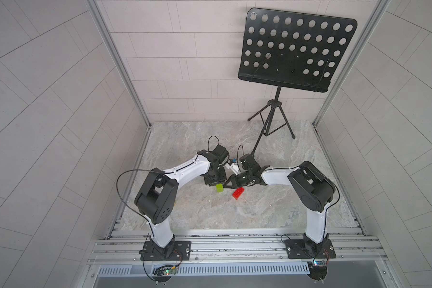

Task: Assemble an ice cream with lego
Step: Assemble the lego brick with the lego brick.

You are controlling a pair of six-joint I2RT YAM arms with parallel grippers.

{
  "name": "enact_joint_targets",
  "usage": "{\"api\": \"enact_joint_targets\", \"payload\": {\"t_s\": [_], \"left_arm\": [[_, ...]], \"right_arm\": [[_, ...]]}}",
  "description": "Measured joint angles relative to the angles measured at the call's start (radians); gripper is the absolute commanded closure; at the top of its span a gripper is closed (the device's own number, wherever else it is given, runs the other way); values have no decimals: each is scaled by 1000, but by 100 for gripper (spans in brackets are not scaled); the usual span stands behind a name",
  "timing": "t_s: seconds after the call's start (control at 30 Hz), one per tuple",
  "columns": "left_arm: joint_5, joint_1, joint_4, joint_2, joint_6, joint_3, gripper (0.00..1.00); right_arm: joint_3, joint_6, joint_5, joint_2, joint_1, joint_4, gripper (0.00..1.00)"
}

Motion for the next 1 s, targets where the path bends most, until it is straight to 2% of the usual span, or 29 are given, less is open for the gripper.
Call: {"api": "enact_joint_targets", "payload": {"t_s": [0.6,0.8,1.0], "left_arm": [[-50,-39,-65,50,79,66,70],[-60,-44,-66,50,89,66,60],[-66,-48,-67,49,87,66,61]], "right_arm": [[5,7,3,28,2,-5,100],[6,8,5,29,3,-6,100],[6,12,5,29,3,-5,100]]}}
